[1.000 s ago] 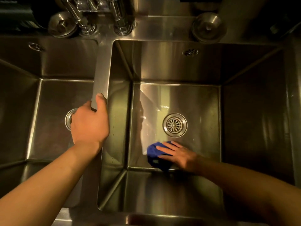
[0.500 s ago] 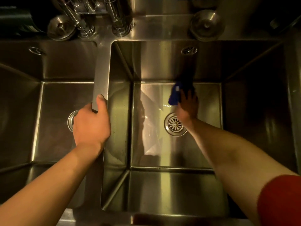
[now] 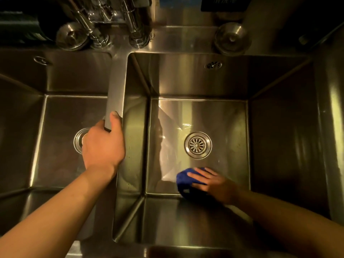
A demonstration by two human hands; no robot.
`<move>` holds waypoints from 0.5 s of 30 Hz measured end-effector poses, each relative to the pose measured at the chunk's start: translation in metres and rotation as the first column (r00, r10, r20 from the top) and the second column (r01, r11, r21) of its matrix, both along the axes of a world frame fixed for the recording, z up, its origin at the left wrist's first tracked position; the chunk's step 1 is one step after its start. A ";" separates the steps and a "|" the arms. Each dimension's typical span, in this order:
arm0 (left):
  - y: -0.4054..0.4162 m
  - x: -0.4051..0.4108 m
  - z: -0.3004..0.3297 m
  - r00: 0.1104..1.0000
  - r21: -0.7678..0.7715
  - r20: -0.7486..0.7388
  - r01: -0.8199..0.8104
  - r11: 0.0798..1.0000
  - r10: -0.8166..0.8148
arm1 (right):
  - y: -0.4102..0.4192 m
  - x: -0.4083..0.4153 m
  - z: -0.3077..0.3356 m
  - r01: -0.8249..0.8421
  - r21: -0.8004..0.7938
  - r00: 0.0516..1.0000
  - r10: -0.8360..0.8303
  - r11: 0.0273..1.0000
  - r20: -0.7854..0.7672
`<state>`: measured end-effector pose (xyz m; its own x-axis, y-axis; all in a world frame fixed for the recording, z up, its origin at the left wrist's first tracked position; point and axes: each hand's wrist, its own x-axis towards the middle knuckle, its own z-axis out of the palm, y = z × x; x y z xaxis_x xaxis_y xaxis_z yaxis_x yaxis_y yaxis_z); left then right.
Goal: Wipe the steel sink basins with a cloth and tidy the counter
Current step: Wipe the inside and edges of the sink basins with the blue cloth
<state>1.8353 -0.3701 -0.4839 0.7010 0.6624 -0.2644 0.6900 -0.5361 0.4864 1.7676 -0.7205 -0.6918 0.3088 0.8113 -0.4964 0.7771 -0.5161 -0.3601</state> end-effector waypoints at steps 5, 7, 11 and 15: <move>0.000 -0.001 0.001 1.000 -0.003 -0.004 -0.002 1.000 0.002 | -0.080 0.029 0.006 0.480 -0.093 0.877 -0.471 0.873 0.097; -0.001 -0.001 0.002 1.000 -0.008 0.007 0.001 1.000 -0.001 | -0.066 0.050 0.003 0.765 -0.161 0.643 -0.732 0.623 0.226; 0.000 -0.001 -0.001 1.000 -0.001 -0.008 -0.002 1.000 0.002 | 0.001 0.104 0.001 0.935 -0.099 0.355 -0.889 0.341 0.290; 0.000 0.000 -0.003 1.000 -0.017 -0.003 -0.018 1.000 0.018 | 0.087 0.140 0.006 0.883 -0.023 0.460 -0.855 0.469 0.241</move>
